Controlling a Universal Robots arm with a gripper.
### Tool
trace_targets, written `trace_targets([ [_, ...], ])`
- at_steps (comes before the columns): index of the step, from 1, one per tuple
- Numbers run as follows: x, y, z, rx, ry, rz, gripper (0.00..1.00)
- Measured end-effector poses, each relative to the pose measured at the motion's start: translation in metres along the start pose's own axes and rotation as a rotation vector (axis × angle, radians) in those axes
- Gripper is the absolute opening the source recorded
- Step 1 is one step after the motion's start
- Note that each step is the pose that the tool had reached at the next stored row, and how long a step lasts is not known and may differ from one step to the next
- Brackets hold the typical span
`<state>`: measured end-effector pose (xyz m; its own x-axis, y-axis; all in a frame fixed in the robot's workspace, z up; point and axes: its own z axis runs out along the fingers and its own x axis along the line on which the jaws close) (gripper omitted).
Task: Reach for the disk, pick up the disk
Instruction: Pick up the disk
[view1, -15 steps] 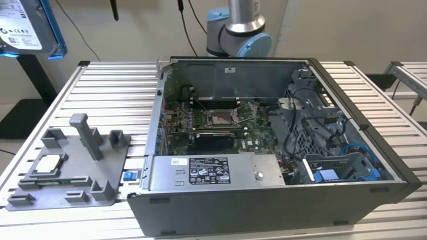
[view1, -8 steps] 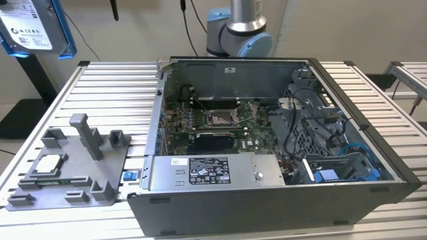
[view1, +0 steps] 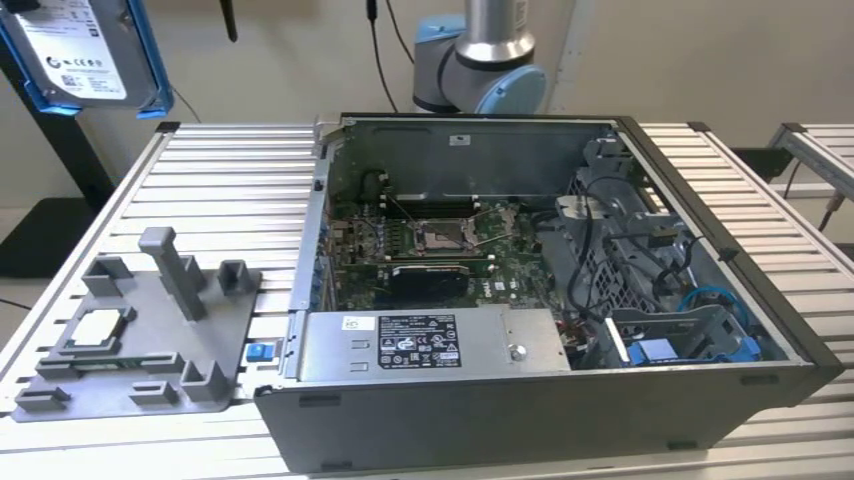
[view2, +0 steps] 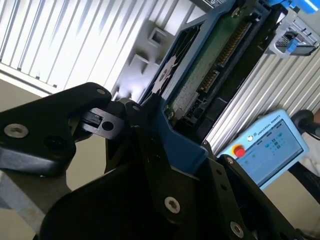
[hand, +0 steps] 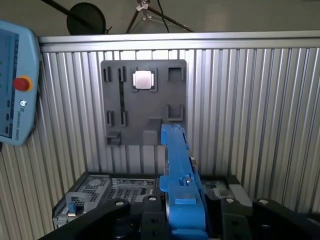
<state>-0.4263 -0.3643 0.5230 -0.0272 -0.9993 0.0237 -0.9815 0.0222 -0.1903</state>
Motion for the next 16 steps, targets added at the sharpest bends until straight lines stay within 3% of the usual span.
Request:
trace_targets([
  [16,-0.0009,-0.0335,0.0065,0.0000,0.0000,0.000,0.00],
])
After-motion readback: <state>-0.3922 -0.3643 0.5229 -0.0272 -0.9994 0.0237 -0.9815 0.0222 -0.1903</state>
